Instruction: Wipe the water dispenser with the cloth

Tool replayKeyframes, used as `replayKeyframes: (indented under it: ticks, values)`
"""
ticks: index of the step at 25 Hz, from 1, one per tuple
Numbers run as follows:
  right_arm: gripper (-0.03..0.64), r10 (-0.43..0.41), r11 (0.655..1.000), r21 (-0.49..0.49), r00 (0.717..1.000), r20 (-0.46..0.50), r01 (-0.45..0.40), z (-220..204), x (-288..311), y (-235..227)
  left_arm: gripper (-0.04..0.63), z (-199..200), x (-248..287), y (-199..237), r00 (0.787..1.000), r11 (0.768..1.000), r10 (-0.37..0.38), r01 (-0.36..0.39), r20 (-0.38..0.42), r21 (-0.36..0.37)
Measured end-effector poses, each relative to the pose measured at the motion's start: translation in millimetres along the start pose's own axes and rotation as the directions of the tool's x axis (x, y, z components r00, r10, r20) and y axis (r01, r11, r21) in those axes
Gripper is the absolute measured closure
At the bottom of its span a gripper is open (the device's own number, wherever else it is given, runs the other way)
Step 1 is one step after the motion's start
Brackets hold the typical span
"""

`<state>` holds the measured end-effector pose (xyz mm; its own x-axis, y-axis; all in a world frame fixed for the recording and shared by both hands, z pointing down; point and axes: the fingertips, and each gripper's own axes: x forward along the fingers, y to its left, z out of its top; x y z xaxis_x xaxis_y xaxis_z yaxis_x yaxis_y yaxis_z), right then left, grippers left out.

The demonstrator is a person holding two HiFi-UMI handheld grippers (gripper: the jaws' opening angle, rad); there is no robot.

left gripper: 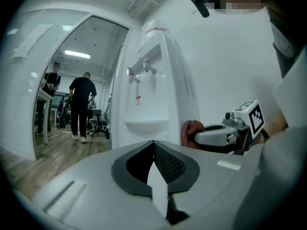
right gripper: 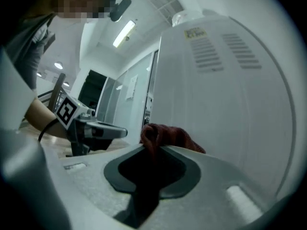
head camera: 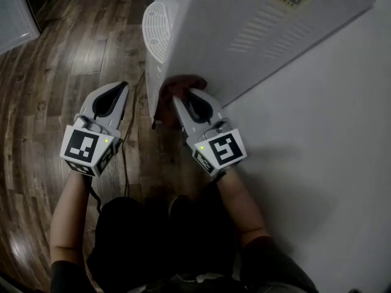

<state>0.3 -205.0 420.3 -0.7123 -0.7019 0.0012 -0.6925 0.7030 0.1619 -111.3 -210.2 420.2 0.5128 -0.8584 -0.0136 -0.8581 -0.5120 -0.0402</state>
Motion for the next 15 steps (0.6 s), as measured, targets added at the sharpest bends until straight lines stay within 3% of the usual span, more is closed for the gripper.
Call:
replayKeyframes:
  ticks: [4,8,11,15]
  values:
    - [0.569,-0.029,0.996,0.076,0.982,-0.189,0.044,-107,-14,8,0.575,-71,-2,-11,0.995,0.997,-0.026,0.018,-0.092,-0.081]
    - [0.569,0.018,0.994,0.104,0.930,-0.367,0.022,-195,-16,18,0.575,-150,1,-22,0.973,0.992,-0.048,0.020,-0.228,-0.122]
    - [0.569,0.059,0.994,0.104,0.903,-0.425,-0.016,-216,-17,27,0.575,-170,1,-25,0.964,0.985,-0.042,-0.005,-0.262,-0.174]
    - [0.569,0.079,0.990,0.137,0.908,-0.412,-0.025,-191,-26,32,0.575,-138,9,-12,0.970,0.978,0.009,-0.059,-0.242,-0.198]
